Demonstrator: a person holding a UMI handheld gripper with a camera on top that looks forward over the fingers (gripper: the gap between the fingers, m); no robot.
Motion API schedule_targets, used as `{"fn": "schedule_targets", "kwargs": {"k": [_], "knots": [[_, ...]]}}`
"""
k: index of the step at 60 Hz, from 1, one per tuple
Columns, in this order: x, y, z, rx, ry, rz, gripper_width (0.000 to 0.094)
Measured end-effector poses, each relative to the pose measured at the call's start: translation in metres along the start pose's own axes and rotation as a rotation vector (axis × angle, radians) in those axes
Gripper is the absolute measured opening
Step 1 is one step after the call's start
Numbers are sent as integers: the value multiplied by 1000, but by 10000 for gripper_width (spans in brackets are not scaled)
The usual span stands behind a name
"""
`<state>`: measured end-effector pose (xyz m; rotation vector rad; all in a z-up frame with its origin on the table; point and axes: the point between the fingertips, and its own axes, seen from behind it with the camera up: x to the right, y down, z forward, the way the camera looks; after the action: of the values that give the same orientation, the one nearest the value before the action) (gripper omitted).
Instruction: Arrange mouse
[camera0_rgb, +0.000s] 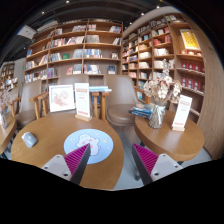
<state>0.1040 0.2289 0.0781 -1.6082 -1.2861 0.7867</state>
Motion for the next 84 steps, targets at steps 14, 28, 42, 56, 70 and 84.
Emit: {"fn": "schedule_targets", "kwargs": {"k": [14, 28, 42, 56, 70, 84], "knots": [[-20, 3, -1, -5, -26, -17, 851], [-73, 8, -6, -25, -85, -24, 853], [-172, 16, -23, -40, -179, -65, 856], [-258, 26, -39, -47, -256, -130, 854], [-313, 37, -50, -59, -296, -170, 855], [-342, 45, -38, -72, -305, -186, 854]]}}
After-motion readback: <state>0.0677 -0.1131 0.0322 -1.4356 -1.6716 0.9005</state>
